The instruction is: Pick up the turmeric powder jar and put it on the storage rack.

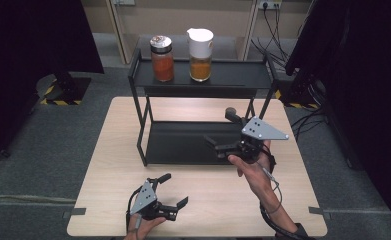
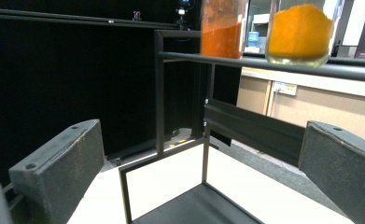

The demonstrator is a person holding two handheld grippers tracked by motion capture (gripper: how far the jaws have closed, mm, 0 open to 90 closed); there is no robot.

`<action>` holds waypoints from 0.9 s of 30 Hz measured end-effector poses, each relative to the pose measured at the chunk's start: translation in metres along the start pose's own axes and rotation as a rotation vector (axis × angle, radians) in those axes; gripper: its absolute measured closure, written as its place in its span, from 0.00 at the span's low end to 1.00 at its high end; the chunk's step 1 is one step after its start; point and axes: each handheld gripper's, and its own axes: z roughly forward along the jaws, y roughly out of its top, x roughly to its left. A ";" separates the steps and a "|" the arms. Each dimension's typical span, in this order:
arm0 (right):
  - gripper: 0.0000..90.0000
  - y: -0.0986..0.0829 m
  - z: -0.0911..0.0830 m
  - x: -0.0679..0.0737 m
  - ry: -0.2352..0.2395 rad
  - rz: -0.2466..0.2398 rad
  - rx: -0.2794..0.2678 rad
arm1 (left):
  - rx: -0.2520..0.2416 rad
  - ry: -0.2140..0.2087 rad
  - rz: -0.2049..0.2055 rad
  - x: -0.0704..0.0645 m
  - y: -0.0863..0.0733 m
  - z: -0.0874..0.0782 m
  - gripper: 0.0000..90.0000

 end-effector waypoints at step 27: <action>0.00 -0.064 -0.032 0.027 -0.010 -0.008 0.034 | -0.010 0.014 -0.001 0.000 -0.001 -0.001 0.03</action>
